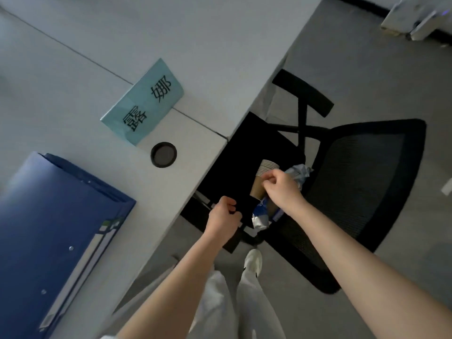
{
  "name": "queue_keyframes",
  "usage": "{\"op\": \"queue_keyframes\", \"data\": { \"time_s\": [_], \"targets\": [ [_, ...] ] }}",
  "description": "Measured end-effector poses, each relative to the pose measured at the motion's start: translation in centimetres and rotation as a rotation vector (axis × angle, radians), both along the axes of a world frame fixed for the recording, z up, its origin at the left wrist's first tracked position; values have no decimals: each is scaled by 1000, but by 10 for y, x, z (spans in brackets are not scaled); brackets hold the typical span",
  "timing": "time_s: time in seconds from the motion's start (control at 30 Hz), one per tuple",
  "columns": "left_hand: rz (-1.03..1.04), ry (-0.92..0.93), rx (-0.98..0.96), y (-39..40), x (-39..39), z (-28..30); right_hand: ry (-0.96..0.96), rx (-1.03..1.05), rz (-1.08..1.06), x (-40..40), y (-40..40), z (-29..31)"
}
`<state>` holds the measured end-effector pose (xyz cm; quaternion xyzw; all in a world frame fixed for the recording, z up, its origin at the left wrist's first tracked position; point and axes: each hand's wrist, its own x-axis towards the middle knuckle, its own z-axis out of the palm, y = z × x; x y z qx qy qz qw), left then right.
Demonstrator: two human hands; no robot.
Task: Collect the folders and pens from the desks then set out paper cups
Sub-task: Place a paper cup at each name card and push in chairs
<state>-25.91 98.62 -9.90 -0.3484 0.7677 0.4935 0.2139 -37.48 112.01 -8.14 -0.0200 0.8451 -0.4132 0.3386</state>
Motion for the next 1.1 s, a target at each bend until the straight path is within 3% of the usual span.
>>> {"op": "queue_keyframes", "data": {
  "time_s": [0.27,0.47,0.7,0.9,1.1],
  "targets": [
    [-11,-65,34,14,-73,-87,33,173,127,-100,6,-91],
    [-66,-164,17,29,-105,-172,-7,355,336,-135,8,-157],
    [-173,-225,-72,49,-129,-235,-27,416,403,-154,11,-207],
    [-309,-195,-154,58,-132,-242,34,404,377,-149,15,-218],
    [-400,-118,-178,26,-123,-189,32,356,358,-141,17,-172]
  ]
}}
